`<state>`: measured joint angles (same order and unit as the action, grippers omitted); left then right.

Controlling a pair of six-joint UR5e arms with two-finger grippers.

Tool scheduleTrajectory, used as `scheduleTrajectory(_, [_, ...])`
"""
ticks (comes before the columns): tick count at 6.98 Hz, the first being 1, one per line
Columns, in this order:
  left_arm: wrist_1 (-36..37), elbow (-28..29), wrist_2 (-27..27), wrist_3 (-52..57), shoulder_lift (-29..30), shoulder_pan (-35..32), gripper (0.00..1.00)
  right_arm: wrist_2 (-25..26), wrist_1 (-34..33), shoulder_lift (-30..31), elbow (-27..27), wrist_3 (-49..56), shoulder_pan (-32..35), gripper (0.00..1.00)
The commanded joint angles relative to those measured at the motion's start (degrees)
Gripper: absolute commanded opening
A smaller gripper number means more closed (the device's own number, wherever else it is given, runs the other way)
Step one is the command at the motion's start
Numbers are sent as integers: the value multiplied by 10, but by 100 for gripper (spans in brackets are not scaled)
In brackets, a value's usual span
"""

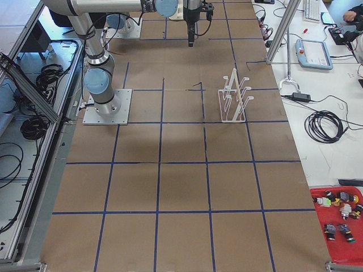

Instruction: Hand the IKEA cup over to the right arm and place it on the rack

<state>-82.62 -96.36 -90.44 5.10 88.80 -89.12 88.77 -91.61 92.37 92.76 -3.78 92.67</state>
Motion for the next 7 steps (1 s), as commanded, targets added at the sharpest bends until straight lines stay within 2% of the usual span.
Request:
scheduleTrajectory(1, [0,0,1,0,0,0,100,0,-1,0,0,0,1,100])
scheduleTrajectory(7, [5,-9,0,4,-7,1,100,0,-1,0,1,0,2,100])
